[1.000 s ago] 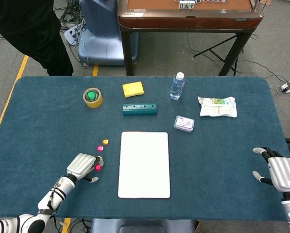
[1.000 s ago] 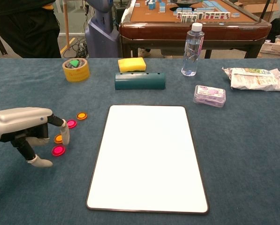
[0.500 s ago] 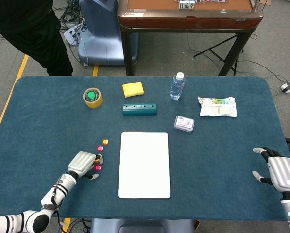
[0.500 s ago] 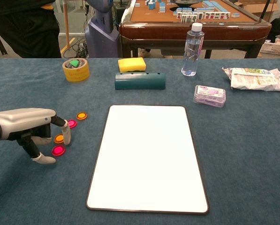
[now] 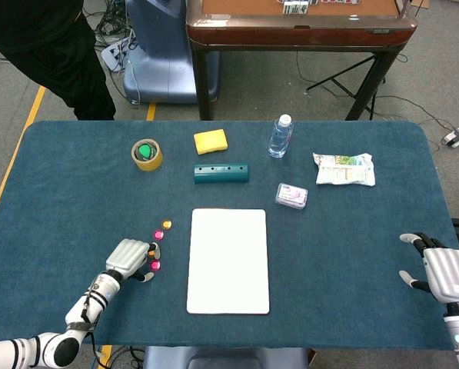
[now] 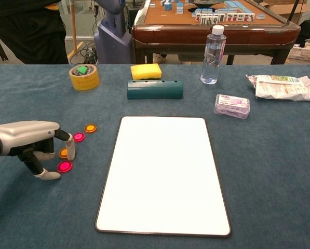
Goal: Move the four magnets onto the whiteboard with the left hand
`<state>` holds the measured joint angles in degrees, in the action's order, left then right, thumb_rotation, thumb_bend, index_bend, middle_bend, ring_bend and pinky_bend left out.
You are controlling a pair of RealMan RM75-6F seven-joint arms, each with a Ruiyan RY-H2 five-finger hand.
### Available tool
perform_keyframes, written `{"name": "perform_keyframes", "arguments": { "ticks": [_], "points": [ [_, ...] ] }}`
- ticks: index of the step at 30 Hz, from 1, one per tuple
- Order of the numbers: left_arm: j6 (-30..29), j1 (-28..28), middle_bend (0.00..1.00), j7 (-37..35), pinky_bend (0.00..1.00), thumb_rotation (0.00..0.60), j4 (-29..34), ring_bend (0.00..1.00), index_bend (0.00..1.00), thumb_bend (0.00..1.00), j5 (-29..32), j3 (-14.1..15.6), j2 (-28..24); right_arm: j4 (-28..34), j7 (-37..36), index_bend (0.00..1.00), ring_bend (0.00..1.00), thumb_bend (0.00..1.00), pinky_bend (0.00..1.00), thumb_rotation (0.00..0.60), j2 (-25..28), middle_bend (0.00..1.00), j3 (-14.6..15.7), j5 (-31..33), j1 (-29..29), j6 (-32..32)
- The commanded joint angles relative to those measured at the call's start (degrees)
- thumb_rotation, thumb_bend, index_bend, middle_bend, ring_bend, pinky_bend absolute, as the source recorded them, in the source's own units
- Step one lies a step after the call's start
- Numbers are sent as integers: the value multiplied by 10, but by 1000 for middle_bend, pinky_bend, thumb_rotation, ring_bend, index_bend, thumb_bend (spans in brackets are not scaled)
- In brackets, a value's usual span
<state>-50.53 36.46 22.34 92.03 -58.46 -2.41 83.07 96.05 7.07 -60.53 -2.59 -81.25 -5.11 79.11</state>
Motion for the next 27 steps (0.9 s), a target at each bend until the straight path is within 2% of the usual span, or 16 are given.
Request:
{"name": "perform_keyframes", "arguments": {
  "ticks": [1, 21, 27],
  "points": [
    [1, 1, 1000, 1, 1000, 600, -2, 1000, 545, 265, 3, 1, 1, 0, 0, 292, 371, 131, 603, 600, 0, 310, 0, 0, 0, 0],
    [-6, 9, 1000, 6, 1000, 600, 13, 1000, 641, 294, 9, 8, -3, 1, -2, 292, 371, 131, 603, 600, 2, 310, 0, 0, 1, 2],
    [-10, 15, 1000, 7, 1000, 600, 42, 1000, 645, 295, 4, 3, -16, 3, -1, 292, 371, 132, 603, 600, 3, 310, 0, -3, 2, 6]
  ]
}}
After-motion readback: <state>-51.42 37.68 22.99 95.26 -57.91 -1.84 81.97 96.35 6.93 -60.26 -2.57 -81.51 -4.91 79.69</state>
